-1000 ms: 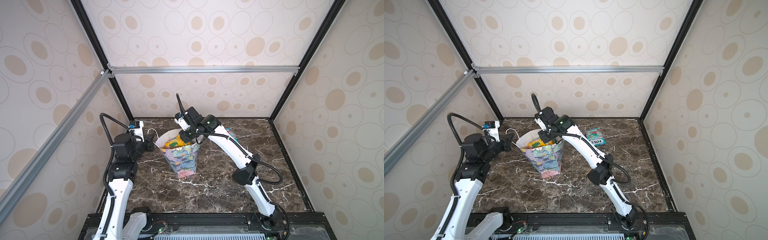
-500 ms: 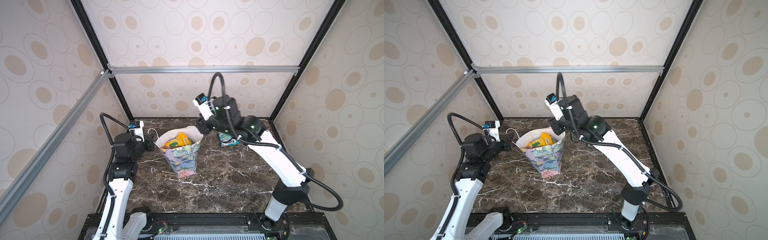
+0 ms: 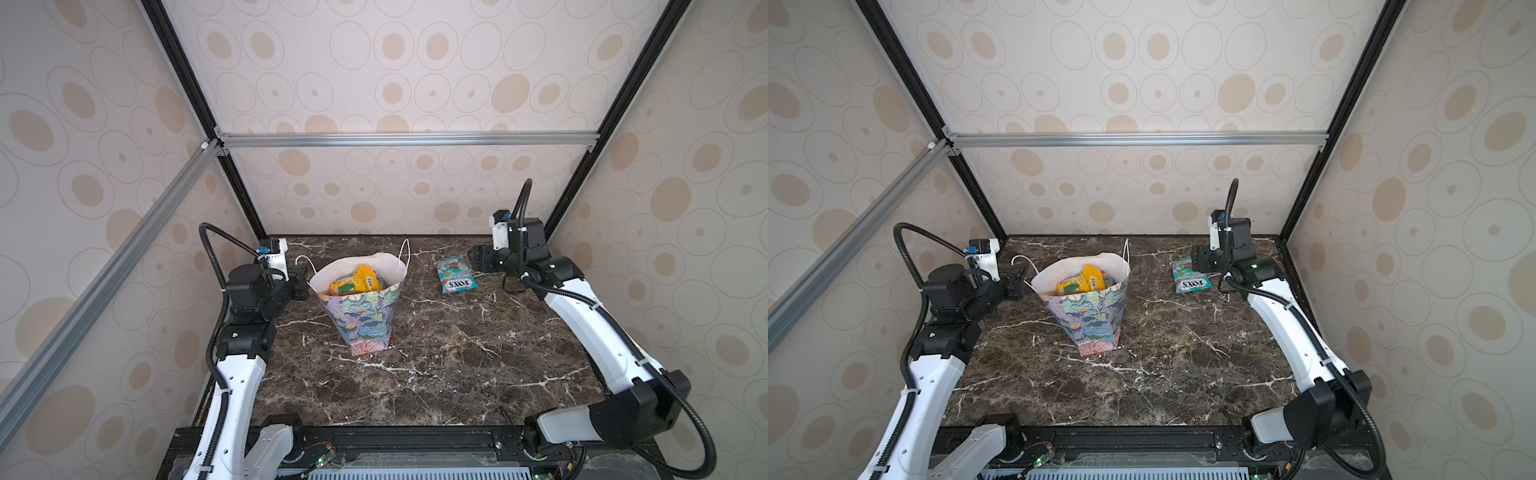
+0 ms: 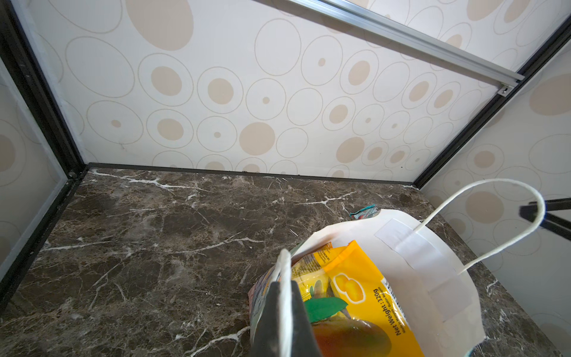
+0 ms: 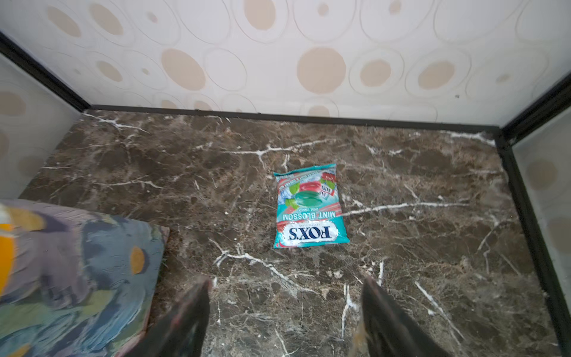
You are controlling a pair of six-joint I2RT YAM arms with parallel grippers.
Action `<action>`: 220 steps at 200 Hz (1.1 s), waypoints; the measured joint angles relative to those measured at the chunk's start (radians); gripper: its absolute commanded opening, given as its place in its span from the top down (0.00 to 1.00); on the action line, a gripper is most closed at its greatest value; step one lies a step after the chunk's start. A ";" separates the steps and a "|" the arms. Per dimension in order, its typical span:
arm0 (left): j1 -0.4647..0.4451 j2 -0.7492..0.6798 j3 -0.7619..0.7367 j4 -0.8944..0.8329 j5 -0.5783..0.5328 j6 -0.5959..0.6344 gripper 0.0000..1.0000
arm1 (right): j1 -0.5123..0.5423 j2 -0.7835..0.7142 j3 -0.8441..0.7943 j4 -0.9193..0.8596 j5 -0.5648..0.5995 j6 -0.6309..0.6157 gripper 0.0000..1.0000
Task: Place the snacks into the paper bag
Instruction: 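Raise the right gripper out of the bag and move toward the teal Fox's packet, then lower the open right gripper onto the teal Fox's Mint packet's edge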
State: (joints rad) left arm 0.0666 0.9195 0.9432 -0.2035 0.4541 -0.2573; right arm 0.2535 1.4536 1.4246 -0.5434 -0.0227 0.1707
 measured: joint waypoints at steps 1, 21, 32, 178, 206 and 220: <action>0.000 0.000 0.000 0.000 0.000 0.000 1.00 | -0.002 0.004 0.000 0.001 -0.001 0.000 0.19; 0.000 0.007 0.008 -0.003 0.000 0.000 1.00 | -0.039 0.126 0.008 0.006 -0.035 -0.025 0.17; -0.001 0.011 0.011 -0.003 0.001 0.000 1.00 | -0.046 0.204 0.029 -0.006 -0.044 -0.051 0.17; -0.006 0.017 0.011 0.001 0.000 0.000 1.00 | -0.170 0.613 0.249 -0.098 -0.178 -0.255 0.15; -0.006 0.017 0.011 0.001 -0.003 0.001 1.00 | -0.172 0.660 0.301 -0.123 -0.185 -0.274 0.16; -0.006 0.018 0.011 0.000 -0.005 0.002 1.00 | -0.175 0.695 0.339 -0.134 -0.186 -0.283 0.16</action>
State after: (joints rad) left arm 0.0605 0.9371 0.9543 -0.2031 0.4496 -0.2550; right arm 0.0788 2.1487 1.7638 -0.6777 -0.2089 -0.1120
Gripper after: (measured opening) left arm 0.047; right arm 0.839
